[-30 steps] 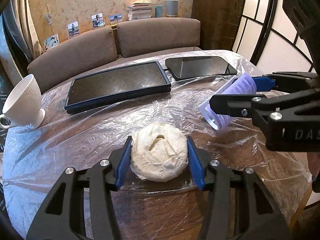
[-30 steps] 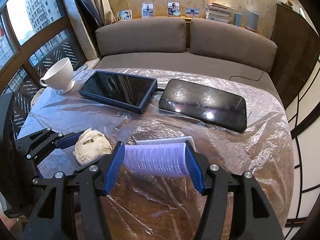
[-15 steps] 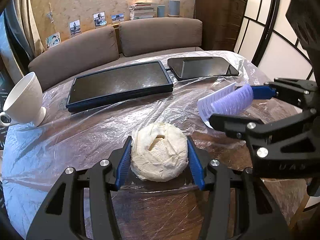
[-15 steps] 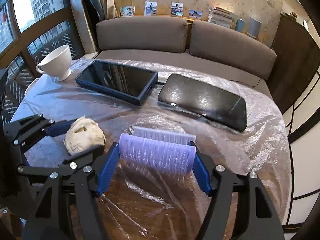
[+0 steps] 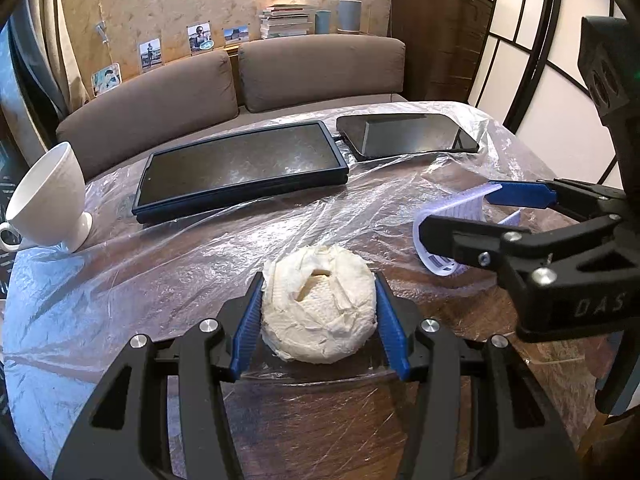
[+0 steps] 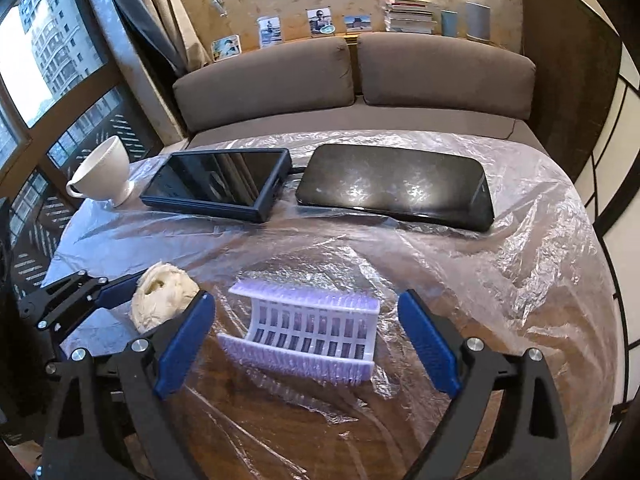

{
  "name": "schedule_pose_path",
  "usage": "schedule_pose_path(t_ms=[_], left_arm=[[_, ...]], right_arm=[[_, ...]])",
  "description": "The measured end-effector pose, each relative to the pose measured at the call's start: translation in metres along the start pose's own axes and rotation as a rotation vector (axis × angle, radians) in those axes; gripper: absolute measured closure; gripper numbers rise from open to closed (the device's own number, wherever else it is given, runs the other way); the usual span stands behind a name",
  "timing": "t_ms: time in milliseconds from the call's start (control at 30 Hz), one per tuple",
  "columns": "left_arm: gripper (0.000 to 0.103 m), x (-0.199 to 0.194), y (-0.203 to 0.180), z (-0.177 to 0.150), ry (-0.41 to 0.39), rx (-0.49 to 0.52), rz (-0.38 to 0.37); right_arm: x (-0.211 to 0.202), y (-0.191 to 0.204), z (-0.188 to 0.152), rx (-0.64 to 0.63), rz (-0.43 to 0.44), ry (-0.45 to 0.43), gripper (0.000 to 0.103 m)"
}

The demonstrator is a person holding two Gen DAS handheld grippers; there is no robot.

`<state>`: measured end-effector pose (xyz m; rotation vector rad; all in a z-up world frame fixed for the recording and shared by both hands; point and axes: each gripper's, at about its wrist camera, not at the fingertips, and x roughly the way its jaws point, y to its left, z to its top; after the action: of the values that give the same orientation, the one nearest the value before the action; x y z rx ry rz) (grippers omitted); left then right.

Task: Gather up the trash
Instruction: 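Carry the paper ball with the left tool while the right tool carries the roller toward the bin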

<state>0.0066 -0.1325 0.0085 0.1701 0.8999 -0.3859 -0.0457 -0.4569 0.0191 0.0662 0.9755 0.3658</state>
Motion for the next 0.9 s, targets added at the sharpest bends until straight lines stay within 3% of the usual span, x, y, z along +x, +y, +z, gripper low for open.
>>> schedule_pose_path(t_ms=[167,267,900], left_arm=[[0.049,0.000,0.000,0.000,0.001,0.003,0.001],[0.049,0.000,0.000,0.000,0.001,0.004,0.002],[0.050,-0.009,0.004,-0.002,-0.005,-0.028,-0.010]], right_arm=[[0.003,0.003,-0.004,-0.002,-0.018,-0.007,0.014],[0.006,0.005,-0.007,-0.008,-0.020,-0.002,0.027],[-0.023,0.010,-0.008,-0.005,-0.004,-0.039,0.027]])
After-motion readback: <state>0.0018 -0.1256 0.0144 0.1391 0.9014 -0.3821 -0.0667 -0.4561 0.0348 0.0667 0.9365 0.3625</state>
